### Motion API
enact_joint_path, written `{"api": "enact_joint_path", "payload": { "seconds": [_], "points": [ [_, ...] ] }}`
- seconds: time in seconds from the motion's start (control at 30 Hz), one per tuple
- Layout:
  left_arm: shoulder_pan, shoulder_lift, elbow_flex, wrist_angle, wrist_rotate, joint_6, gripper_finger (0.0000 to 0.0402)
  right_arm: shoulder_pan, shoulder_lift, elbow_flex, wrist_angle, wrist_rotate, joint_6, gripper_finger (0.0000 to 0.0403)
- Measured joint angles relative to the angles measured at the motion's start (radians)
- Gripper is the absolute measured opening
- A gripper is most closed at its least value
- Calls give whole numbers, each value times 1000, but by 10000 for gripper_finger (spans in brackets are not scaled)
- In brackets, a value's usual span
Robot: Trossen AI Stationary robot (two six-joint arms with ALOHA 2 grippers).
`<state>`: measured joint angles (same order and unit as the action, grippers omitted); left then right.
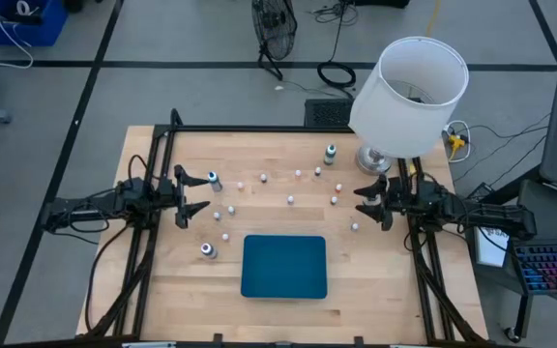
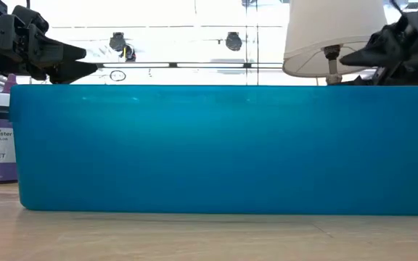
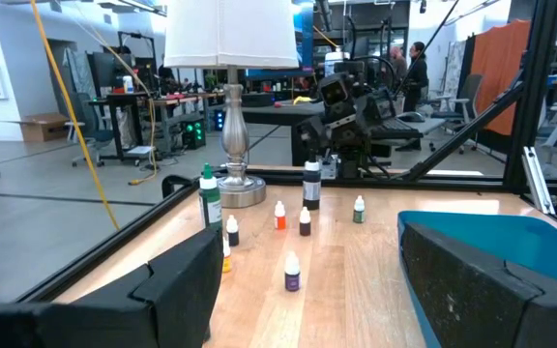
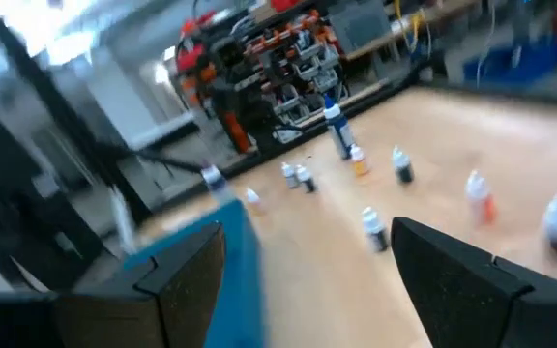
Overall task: Pick & Place food coloring
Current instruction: Put the large black food coloring bottle into the blue container
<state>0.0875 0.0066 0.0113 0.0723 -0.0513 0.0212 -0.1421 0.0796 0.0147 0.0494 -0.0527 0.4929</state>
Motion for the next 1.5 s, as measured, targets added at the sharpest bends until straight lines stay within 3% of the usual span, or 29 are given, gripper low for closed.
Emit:
{"api": "enact_joint_path", "payload": {
  "seconds": [0.4, 0.97, 1.07, 1.17, 1.27, 1.5],
  "points": [
    [0, 0, 0, 0, 0, 0, 310, 0, 0, 0, 13, 0, 175, 283],
    [0, 0, 0, 0, 0, 0, 310, 0, 0, 0, 48, 0, 8, 283],
    [0, 0, 0, 0, 0, 0, 310, 0, 0, 50, 53, 0, -32, 283],
    [0, 0, 0, 0, 0, 0, 310, 0, 35, 174, -139, 10, -109, 283],
    [0, 0, 0, 0, 0, 0, 310, 0, 107, 356, -309, 98, -142, 283],
    [0, 0, 0, 1, 0, 0, 310, 0, 487, 720, -893, 264, -48, 283]
  ]
}}
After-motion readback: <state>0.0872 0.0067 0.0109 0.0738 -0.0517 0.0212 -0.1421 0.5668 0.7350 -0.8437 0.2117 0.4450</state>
